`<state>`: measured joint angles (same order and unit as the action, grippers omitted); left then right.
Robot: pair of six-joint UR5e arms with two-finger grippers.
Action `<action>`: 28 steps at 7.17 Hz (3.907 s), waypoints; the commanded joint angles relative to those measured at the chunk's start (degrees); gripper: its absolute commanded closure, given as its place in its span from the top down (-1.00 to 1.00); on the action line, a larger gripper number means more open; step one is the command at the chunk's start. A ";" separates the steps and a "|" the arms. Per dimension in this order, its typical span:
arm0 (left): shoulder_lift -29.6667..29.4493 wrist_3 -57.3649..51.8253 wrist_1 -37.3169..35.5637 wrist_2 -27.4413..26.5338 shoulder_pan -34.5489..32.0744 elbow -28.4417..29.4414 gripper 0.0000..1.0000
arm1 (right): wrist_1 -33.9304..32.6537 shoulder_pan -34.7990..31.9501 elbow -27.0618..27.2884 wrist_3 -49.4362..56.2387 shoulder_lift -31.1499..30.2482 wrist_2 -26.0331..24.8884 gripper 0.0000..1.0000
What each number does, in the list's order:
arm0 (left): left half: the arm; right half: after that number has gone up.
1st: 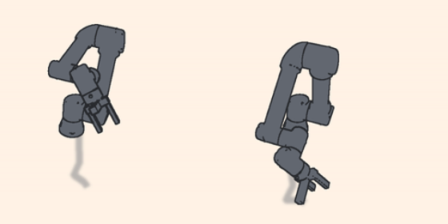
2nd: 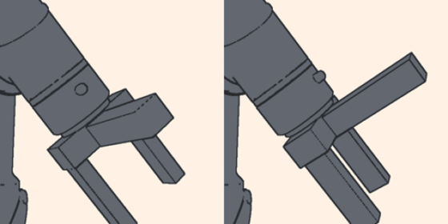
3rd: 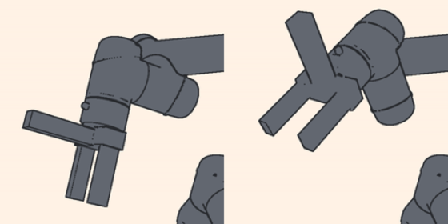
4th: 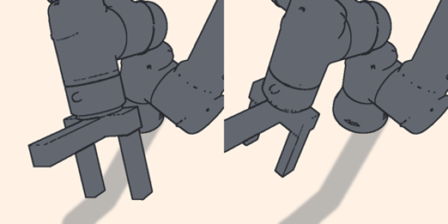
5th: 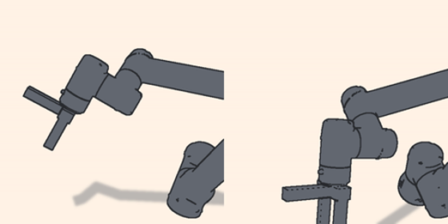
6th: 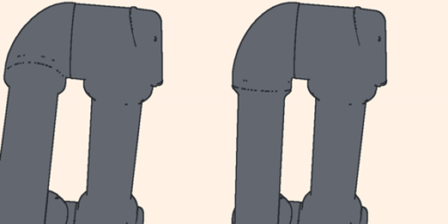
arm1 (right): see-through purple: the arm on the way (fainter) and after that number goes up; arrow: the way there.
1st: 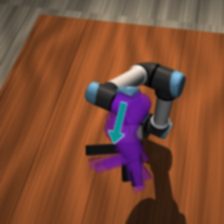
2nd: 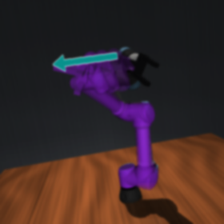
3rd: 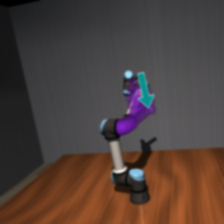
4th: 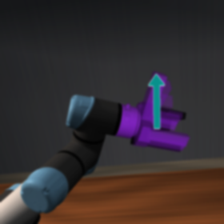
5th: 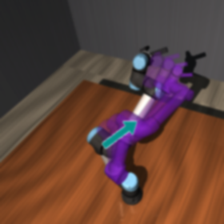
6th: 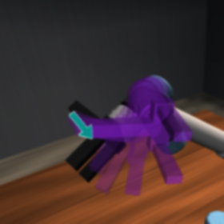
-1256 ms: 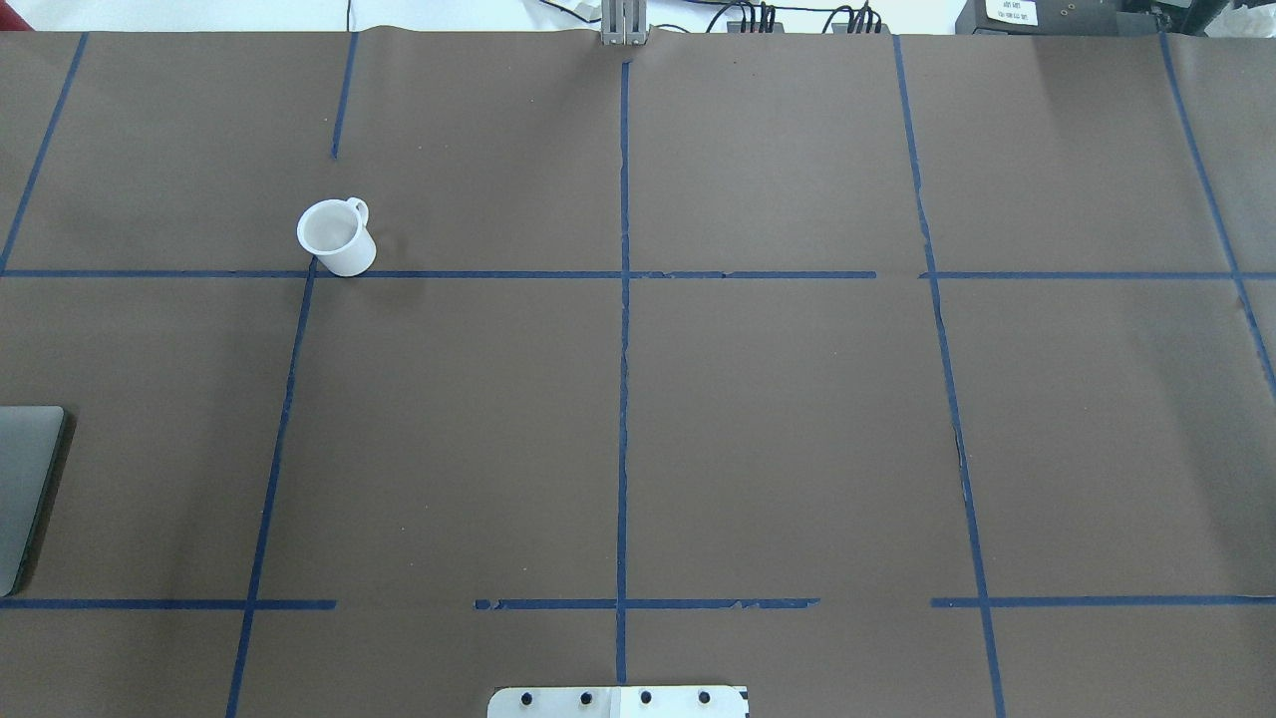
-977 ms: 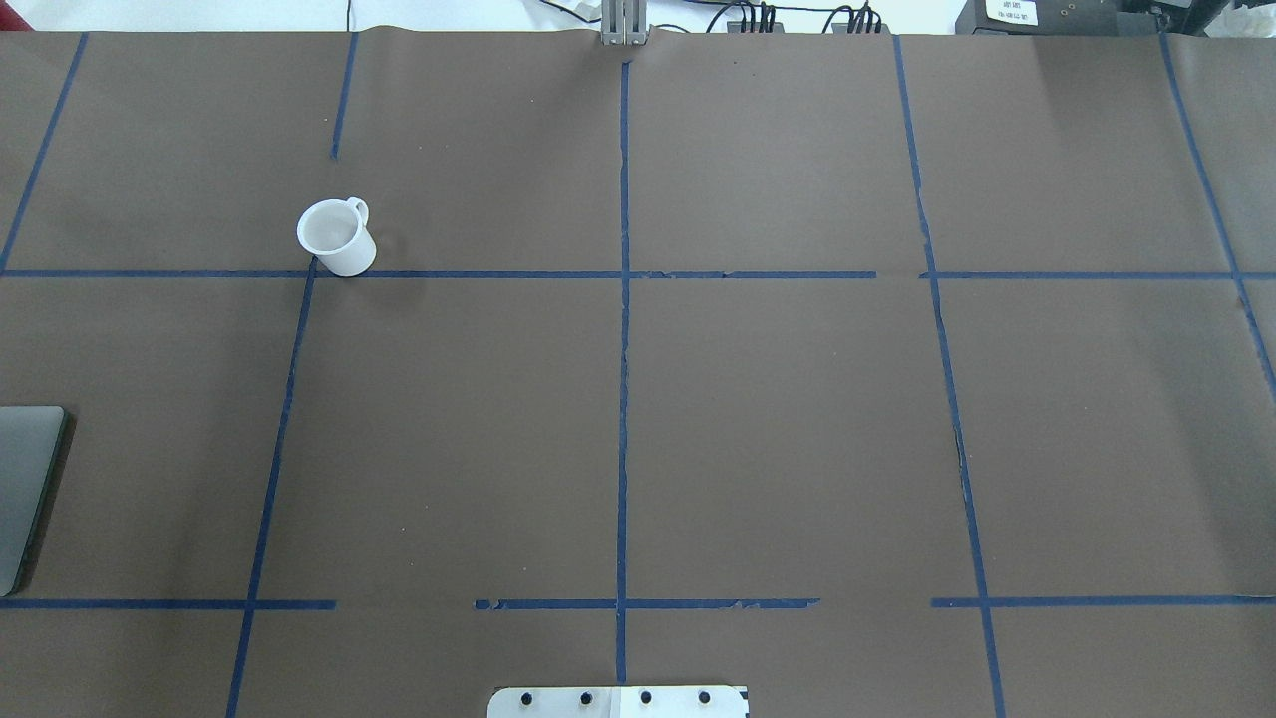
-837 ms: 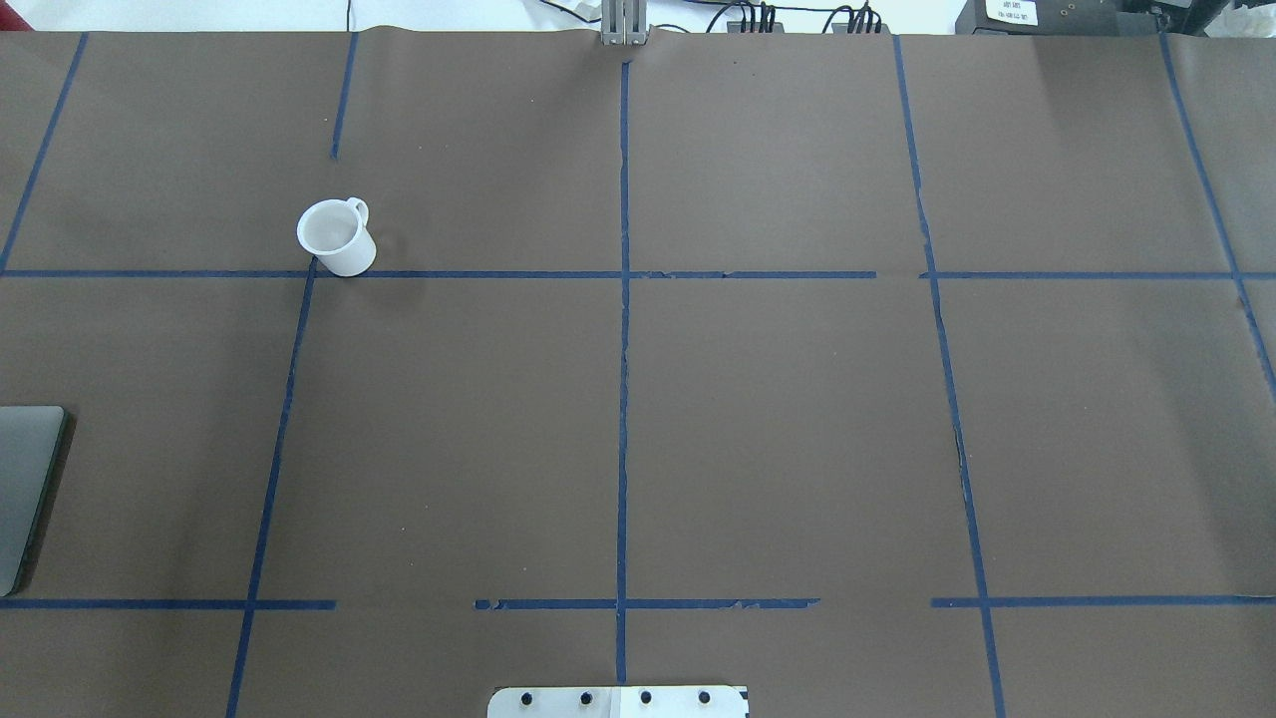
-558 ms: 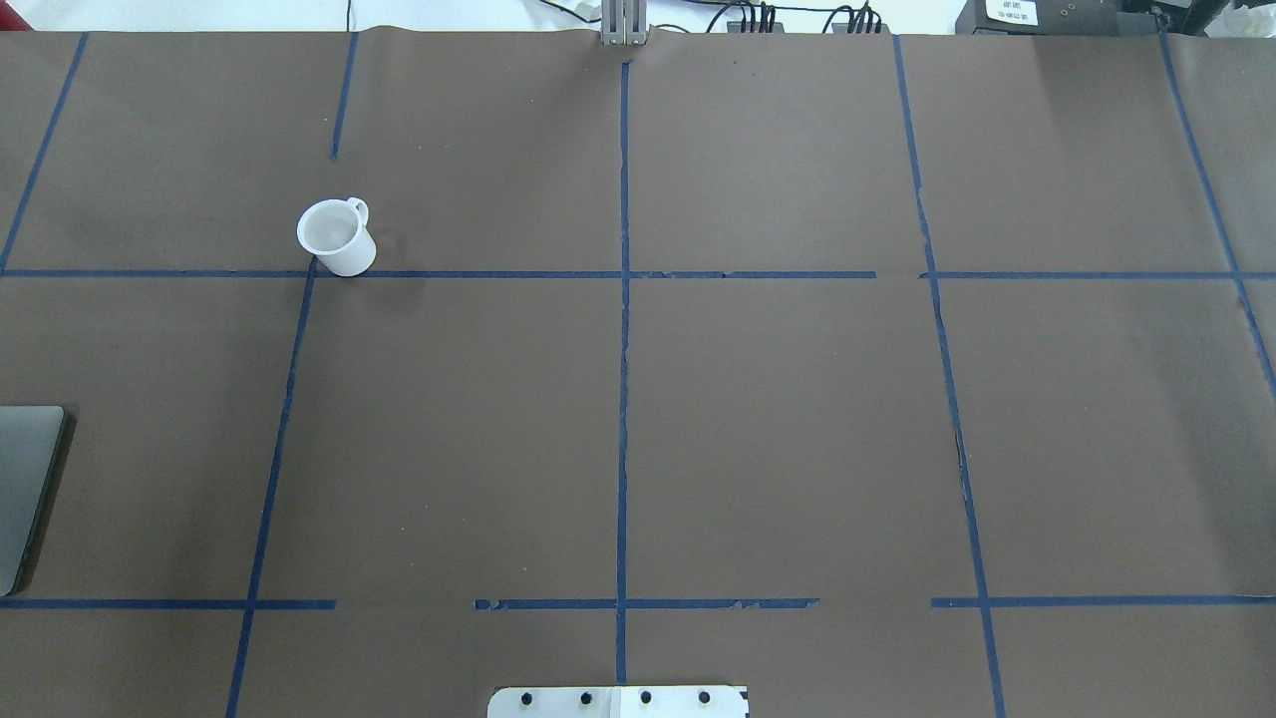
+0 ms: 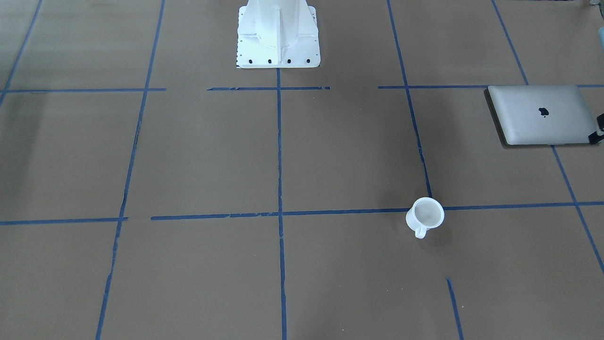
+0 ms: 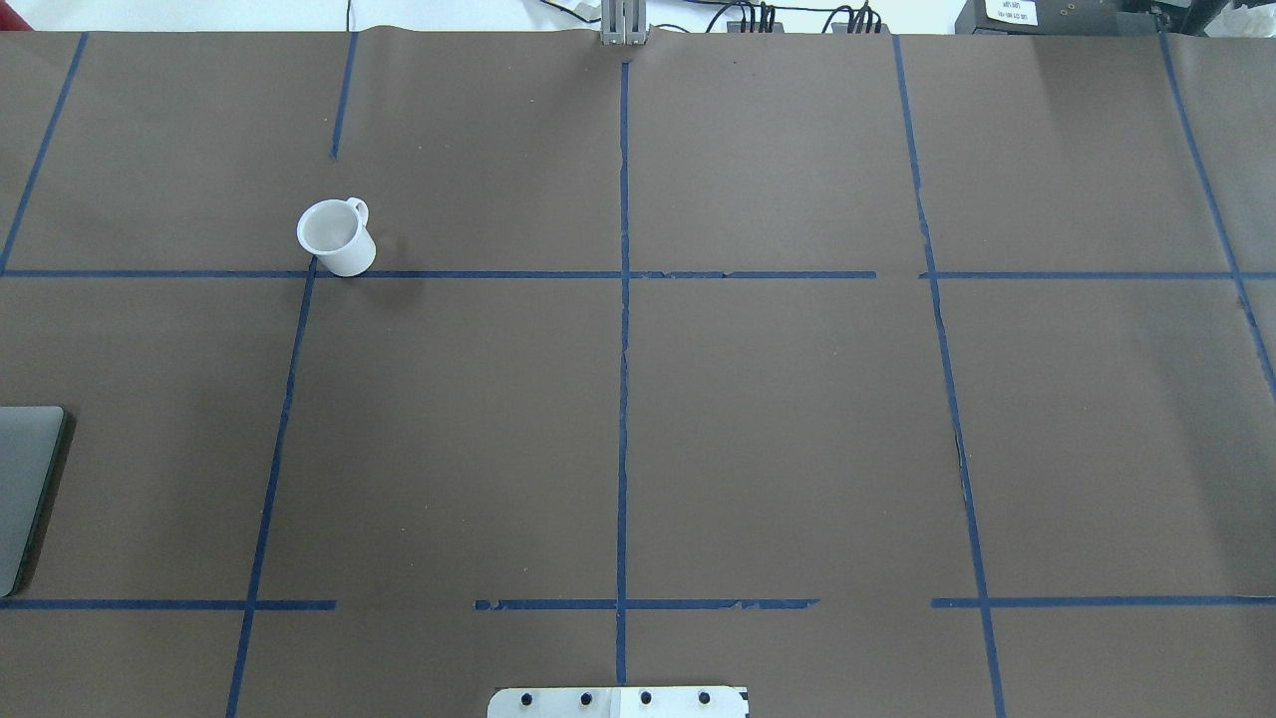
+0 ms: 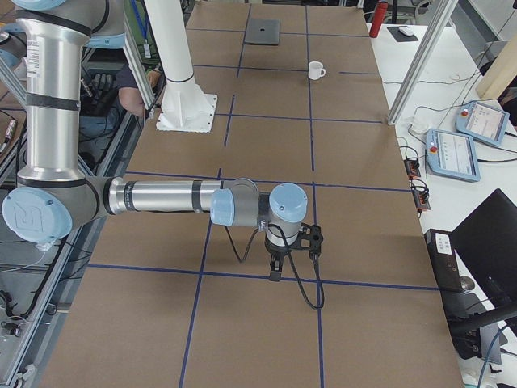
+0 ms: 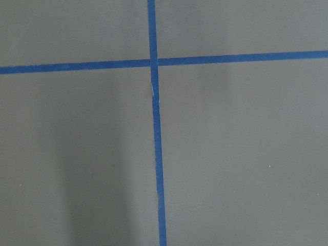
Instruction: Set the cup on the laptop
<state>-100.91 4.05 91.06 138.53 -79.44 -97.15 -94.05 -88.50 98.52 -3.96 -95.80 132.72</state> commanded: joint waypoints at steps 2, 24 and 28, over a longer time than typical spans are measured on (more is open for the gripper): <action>-12.61 15.33 -0.10 -3.24 11.66 2.91 1.00 | 0.00 0.00 0.00 0.00 0.00 0.00 1.00; -29.70 34.34 18.71 -10.38 24.95 34.83 -1.00 | 0.00 0.00 0.00 0.00 0.00 0.00 1.00; -27.87 32.35 12.34 -9.68 17.76 28.89 -1.00 | 0.00 0.00 0.00 0.00 0.00 0.00 1.00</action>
<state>-130.15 37.76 107.17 128.70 -59.62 -64.88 -94.04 -88.51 98.52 -3.95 -95.80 132.71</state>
